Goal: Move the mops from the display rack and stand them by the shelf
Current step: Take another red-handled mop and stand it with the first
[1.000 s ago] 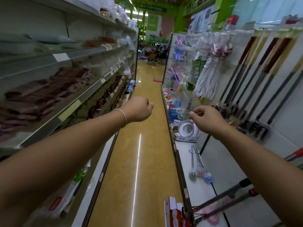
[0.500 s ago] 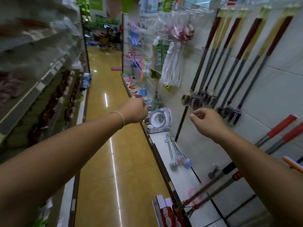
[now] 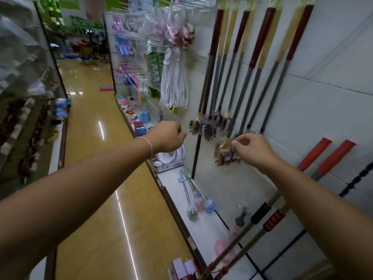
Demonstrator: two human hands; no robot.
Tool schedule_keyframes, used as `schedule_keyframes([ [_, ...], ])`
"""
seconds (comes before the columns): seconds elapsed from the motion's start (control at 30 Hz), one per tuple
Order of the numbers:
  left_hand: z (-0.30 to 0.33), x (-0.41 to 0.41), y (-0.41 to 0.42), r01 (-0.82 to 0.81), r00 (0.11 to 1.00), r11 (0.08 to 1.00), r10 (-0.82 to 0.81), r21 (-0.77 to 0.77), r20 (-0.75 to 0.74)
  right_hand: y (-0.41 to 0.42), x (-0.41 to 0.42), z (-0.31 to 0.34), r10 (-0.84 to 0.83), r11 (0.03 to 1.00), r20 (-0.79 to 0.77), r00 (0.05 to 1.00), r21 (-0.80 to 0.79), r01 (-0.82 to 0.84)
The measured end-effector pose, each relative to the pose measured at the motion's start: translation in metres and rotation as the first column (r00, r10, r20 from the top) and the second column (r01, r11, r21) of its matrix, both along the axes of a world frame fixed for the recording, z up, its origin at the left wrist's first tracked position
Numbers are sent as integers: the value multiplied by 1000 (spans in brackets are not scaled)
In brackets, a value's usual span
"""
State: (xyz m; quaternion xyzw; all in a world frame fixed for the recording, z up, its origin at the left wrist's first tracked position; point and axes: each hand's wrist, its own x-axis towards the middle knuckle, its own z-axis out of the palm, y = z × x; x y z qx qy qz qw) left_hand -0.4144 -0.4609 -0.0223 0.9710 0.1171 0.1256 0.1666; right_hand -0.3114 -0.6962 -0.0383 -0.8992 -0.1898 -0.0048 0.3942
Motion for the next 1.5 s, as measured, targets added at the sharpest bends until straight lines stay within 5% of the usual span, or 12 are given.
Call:
schedule_keyframes([
  [0.5, -31, 166, -69, 363, 932, 927, -362, -90, 30, -57, 109, -35, -274, 960, -2, 962, -58, 273],
  [0.93, -122, 298, -128, 708, 666, 674, -736, -210, -121, -113, 130, -94, -672, 741, -164, 722, -124, 661],
  [1.2, -213, 318, -169, 748, 534, 593, -804, -296, -262, -123, 105, -154, -732, 669, -326, 598, -177, 722],
  [1.5, -271, 322, -191, 679, 528, 604, -796, -417, -294, -148, 137, -210, -753, 608, -417, 509, -143, 781],
])
